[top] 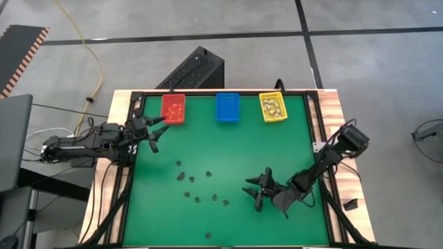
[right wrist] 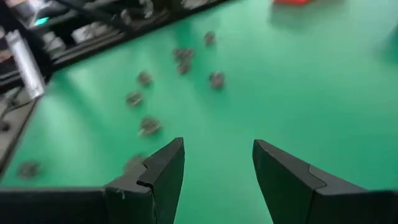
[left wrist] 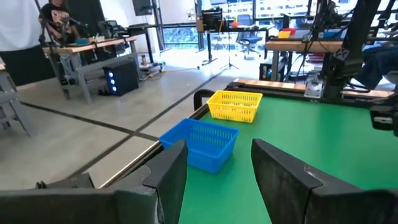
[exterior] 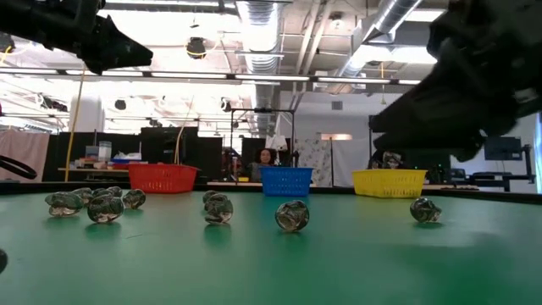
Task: Sort Halloween decoration
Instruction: Put the black skull toy into the blue bin
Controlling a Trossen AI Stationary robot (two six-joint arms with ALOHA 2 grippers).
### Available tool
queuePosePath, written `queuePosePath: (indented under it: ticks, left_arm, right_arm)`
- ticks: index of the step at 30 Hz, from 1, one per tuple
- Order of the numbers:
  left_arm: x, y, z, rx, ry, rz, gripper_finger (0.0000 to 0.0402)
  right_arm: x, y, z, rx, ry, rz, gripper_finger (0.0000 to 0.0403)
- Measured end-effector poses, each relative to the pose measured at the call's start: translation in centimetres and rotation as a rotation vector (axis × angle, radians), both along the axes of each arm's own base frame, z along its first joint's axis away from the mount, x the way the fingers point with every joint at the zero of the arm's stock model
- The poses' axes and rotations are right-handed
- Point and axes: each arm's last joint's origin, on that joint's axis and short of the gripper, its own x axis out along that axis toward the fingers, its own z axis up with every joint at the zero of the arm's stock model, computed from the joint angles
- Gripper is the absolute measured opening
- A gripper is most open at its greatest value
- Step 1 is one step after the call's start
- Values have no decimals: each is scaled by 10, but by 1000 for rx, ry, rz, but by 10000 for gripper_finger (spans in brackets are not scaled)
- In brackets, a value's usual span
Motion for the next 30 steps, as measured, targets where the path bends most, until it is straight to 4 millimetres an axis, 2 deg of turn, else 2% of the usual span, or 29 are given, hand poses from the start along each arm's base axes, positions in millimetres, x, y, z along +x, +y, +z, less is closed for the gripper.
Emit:
queuePosePath:
  ticks: [13, 18, 26, 30]
  left_arm:
    - [0, 0, 0, -17, -6, 0, 169]
    - [0, 0, -3, -22, 16, 1, 169]
    - [0, 0, -5, -25, 37, 2, 169]
    - [0, 0, -5, -18, 41, 2, 169]
  right_arm:
    - [-8, 19, -6, 53, 144, 5, 242]
    - [-7, 20, -21, 43, 157, -20, 243]
    - [-6, 23, -61, 37, 175, -78, 242]
    - [-9, 27, -70, 5, 183, -79, 226]
